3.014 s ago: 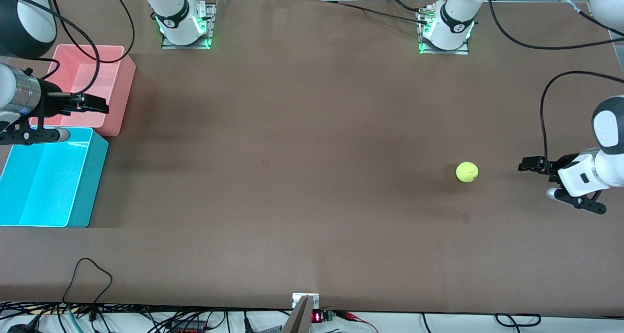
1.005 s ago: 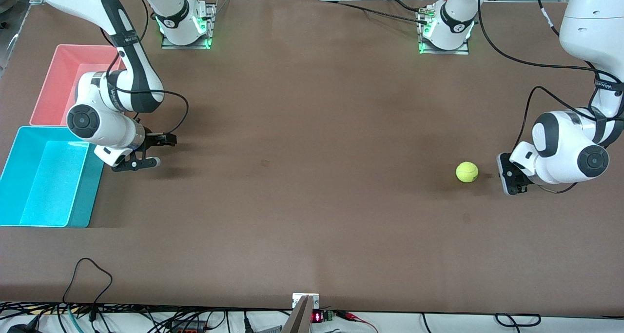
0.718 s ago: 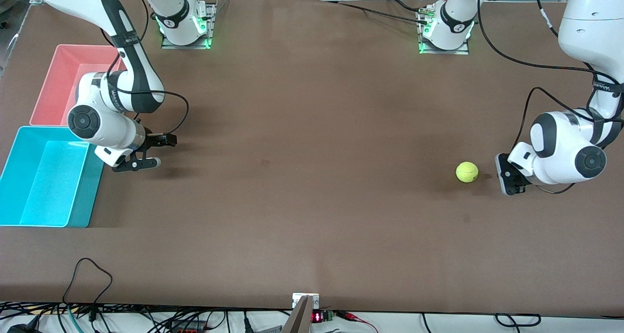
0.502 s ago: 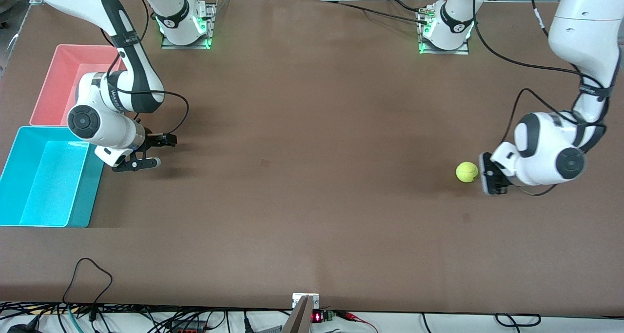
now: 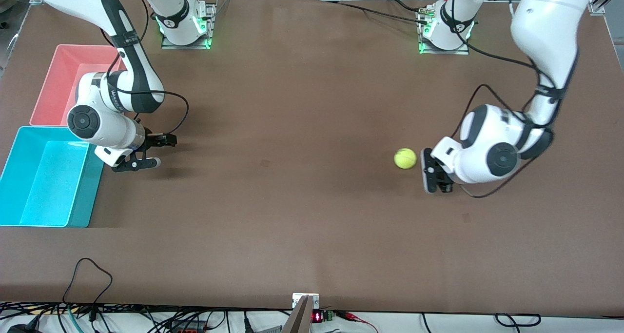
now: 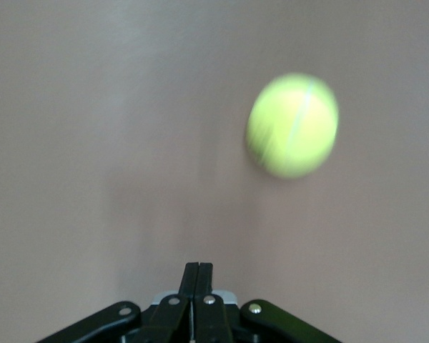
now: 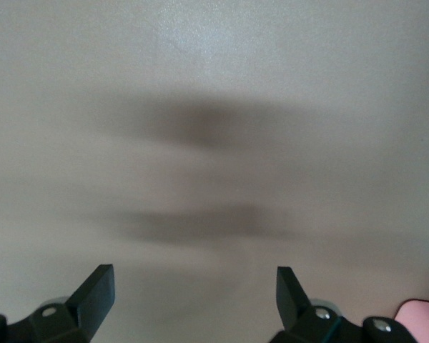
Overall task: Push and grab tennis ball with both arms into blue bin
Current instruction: 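Push the tennis ball with the left gripper toward the right arm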
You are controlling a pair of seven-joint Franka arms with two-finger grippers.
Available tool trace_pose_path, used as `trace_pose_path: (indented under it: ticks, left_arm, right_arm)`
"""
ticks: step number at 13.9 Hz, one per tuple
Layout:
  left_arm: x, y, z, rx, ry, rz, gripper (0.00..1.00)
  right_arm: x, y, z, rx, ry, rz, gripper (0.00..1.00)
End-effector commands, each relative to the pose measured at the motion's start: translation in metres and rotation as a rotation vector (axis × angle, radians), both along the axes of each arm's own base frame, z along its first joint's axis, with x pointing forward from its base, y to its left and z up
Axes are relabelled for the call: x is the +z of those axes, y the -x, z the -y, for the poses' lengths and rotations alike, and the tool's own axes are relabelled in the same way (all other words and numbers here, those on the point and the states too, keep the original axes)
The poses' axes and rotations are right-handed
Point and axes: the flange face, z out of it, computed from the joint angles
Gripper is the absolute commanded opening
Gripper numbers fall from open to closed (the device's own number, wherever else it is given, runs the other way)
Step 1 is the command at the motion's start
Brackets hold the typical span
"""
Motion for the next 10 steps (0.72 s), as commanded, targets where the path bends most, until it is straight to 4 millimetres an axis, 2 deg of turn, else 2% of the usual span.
trace_pose_path:
  ticks: [1,4,5,8,10]
  left_arm:
    - [0.052,-0.032,-0.079,0.036,-0.066,0.016,0.0]
    - [0.055,-0.034,-0.129,0.11,-0.085,0.025,0.0]
    - [0.056,-0.034,-0.137,0.128,-0.082,0.025,0.0]
    - [0.083,-0.043,-0.143,0.156,-0.083,0.065,0.0]
    - [0.106,-0.046,-0.147,0.273,-0.106,0.061,0.0]
  right_arm:
    - [0.001,-0.001,0.0,0.011,-0.004,-0.001,1.0]
    - [0.006,0.001,-0.002,0.037,-0.009,-0.011,1.0]
    - [0.006,0.002,-0.003,0.05,-0.014,-0.018,1.0]
    - [0.016,0.01,-0.025,0.073,-0.025,-0.048,1.0]
    - [0.018,0.02,-0.037,0.086,-0.033,-0.087,1.0]
